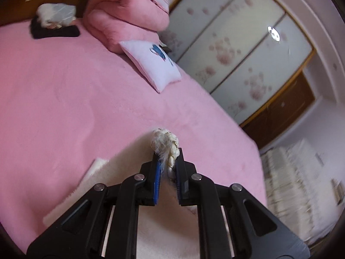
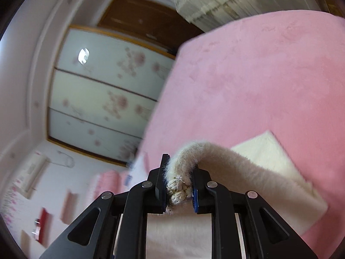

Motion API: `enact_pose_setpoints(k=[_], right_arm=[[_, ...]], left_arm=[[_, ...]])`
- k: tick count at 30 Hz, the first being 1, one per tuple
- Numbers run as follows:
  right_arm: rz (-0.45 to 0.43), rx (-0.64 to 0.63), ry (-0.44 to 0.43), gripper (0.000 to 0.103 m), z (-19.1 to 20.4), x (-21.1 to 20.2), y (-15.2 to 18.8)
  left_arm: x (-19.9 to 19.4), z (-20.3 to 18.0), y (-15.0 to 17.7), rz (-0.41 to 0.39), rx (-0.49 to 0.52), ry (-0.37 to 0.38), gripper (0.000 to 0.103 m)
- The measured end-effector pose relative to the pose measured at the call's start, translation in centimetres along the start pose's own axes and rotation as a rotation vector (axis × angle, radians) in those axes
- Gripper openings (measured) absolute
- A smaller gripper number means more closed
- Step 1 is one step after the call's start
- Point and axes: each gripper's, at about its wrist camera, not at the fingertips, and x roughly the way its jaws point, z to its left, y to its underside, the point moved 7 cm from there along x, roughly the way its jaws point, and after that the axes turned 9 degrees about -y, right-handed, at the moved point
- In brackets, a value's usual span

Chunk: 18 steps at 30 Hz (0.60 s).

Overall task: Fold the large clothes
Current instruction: 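Lower the hem onto the collar and open both tools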

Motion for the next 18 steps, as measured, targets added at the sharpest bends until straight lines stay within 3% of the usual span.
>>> enact_pose_setpoints(k=[2, 5, 6, 8, 11, 12, 13, 14, 18], right_arm=[[0.036, -0.02, 0.147, 0.016, -1.0, 3.4, -0.6], [0.067, -0.019, 0.247, 0.018, -2.3, 7.6, -0.6], [0.081, -0.032, 0.298, 0.019, -2.9, 9.1, -0.7], [0.115, -0.082, 0.349, 0.031, -3.1, 11.0, -0.7], [0.101, -0.216, 0.407, 0.057, -2.1, 12.0, -1.6], [0.103, -0.252, 0.418, 0.061, -1.9, 12.0, -1.8], [0.115, -0.286, 0.431, 0.065, -1.8, 12.0, -2.0], [0.133, -0.312, 0.449, 0.065, -1.8, 11.9, -2.2], [0.206, -0.388, 0.523, 0.066, -4.7, 9.2, -0.8]], left_arm=[[2.9, -1.2, 1.8, 0.024, 0.074, -0.035, 0.009], [6.6, -2.9, 3.9, 0.06, 0.218, -0.122, 0.012], [7.7, -3.2, 4.8, 0.08, 0.265, -0.145, 0.019], [9.3, -4.0, 6.1, 0.133, 0.334, -0.155, 0.022], [9.5, -3.9, 7.0, 0.113, 0.394, -0.201, 0.03], [9.2, -3.3, 7.8, 0.119, 0.418, -0.214, 0.044], [9.1, -2.9, 8.3, 0.132, 0.451, -0.229, 0.051], [9.2, -2.2, 9.0, 0.141, 0.476, -0.237, 0.058], [9.0, 3.4, 11.7, 0.222, 0.575, -0.356, 0.059]])
